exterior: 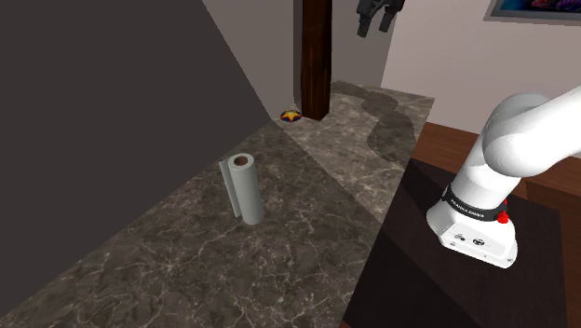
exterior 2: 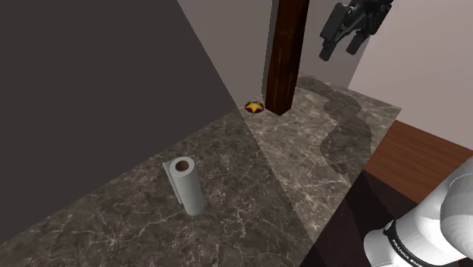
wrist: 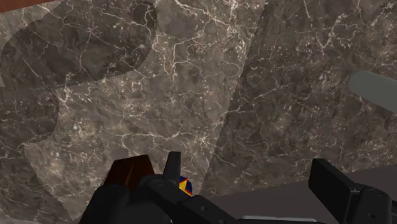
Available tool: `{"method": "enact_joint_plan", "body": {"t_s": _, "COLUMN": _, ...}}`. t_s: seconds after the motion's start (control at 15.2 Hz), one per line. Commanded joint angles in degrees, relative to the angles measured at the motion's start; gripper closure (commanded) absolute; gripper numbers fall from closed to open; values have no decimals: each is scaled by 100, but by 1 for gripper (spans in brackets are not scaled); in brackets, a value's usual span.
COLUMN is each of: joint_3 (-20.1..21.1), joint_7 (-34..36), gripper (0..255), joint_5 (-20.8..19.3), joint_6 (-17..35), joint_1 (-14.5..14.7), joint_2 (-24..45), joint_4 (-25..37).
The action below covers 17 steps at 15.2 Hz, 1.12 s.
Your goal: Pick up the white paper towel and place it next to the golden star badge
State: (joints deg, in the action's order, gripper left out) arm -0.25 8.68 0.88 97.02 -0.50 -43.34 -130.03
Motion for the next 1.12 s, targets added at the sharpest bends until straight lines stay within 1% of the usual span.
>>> {"method": "enact_joint_plan", "body": {"t_s": 0.0, "joint_3": 0, "joint_7": 0, "gripper": 0, "joint_5": 0, "joint_6": 0, "joint_1": 0, "joint_2": 0, "joint_4": 0}}
{"method": "enact_joint_plan", "body": {"t_s": 0.53, "joint_3": 796, "joint_7": 752, "gripper": 0, "joint_5": 412, "joint_6": 570, "joint_1": 319, "joint_2": 734, "joint_4": -85}}
{"method": "enact_joint_plan", "body": {"t_s": 1.06, "joint_3": 1570, "joint_7": 1501, "gripper": 0, "joint_5": 655, "joint_6": 1135, "joint_1": 585, "joint_2": 1787, "joint_4": 190}}
